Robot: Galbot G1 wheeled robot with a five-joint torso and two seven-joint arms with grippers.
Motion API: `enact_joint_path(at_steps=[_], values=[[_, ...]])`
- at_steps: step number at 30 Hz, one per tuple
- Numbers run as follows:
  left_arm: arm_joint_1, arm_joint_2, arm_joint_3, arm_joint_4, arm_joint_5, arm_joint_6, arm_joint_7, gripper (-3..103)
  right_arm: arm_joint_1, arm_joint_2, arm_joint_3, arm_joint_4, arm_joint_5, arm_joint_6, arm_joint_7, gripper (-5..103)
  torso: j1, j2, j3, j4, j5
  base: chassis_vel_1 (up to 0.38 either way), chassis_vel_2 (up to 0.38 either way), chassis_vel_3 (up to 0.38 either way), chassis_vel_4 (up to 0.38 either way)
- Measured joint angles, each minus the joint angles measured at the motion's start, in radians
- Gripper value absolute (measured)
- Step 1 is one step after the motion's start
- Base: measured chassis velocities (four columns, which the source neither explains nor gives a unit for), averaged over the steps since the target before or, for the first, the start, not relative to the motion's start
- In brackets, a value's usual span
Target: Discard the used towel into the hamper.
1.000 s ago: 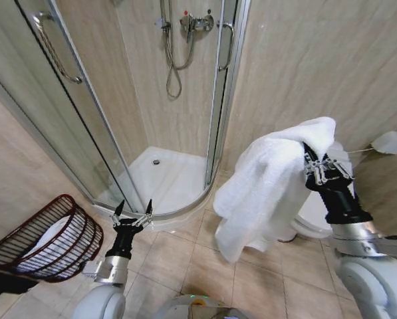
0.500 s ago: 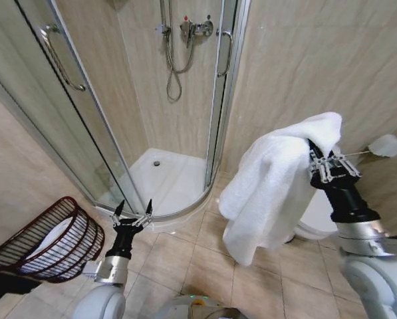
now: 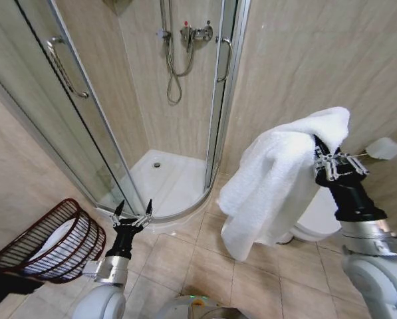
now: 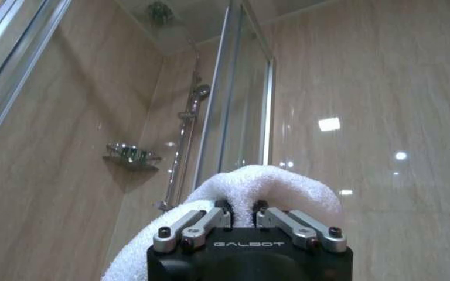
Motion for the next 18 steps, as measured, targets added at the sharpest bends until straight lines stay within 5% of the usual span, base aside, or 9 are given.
enact_joint_path(at_steps=[18], values=[[0.0,0.0,0.0,0.0,0.0,0.0,0.0,100,-0.007,-0.004,0.008,0.0,-0.005,0.015,-0.007,13,0.035,0.081,0.046,0.0,0.0,0.0,0.0,0.0,0.0]])
